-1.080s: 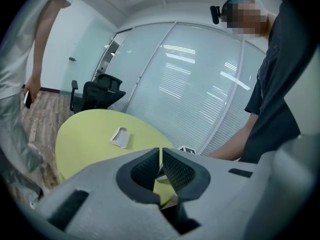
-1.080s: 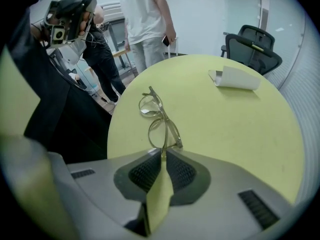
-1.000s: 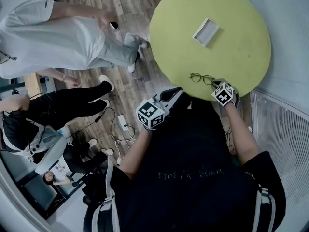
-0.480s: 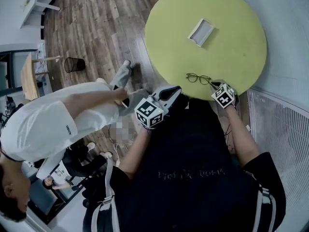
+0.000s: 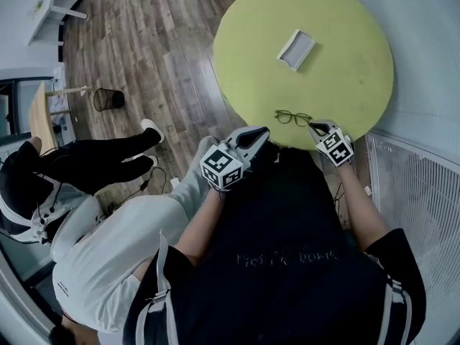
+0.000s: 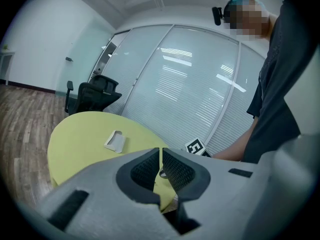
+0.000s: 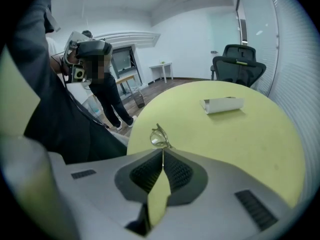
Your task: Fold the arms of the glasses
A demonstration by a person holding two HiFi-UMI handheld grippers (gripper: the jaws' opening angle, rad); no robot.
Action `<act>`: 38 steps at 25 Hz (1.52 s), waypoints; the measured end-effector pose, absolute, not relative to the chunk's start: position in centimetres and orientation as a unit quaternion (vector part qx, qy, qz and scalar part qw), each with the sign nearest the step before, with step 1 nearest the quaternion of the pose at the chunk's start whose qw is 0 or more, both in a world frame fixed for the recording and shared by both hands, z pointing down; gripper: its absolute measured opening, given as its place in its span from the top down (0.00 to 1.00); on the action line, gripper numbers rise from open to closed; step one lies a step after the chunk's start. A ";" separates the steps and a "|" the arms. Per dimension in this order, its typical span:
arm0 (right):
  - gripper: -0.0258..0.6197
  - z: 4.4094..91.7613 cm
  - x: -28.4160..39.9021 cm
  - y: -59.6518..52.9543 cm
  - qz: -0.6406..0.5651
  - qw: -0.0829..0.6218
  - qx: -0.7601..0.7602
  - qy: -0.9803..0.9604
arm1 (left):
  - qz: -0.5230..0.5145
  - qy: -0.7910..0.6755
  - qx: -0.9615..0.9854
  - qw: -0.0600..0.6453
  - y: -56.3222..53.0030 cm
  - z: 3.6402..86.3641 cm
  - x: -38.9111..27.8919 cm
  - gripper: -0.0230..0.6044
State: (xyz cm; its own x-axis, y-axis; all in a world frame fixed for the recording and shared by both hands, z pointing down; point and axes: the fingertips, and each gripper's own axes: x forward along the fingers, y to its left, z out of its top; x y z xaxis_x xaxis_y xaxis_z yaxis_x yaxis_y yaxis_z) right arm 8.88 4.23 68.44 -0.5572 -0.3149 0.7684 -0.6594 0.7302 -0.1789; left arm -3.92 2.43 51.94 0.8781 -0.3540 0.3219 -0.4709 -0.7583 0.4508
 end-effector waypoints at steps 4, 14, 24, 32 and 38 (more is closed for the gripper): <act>0.91 66.0 8.7 3.6 0.229 0.329 0.311 -0.862 | 0.108 -0.220 0.932 0.266 2.4 52.0 -3.9 0.91; 0.91 59.2 7.6 3.6 0.216 0.206 0.338 -0.892 | 0.101 -0.214 0.936 0.261 1.7 52.0 -3.8 0.91; 0.91 53.2 6.8 4.5 0.188 0.139 0.360 -0.903 | 0.097 -0.185 0.945 0.251 2.2 50.9 -2.7 0.91; 0.91 48.4 6.2 4.4 0.166 0.069 0.363 -0.914 | 0.084 -0.163 0.957 0.226 2.1 48.7 -1.6 0.91; 0.91 46.1 5.5 4.7 0.130 0.067 0.361 -0.921 | 0.078 -0.156 0.964 0.202 2.0 47.0 -1.0 0.91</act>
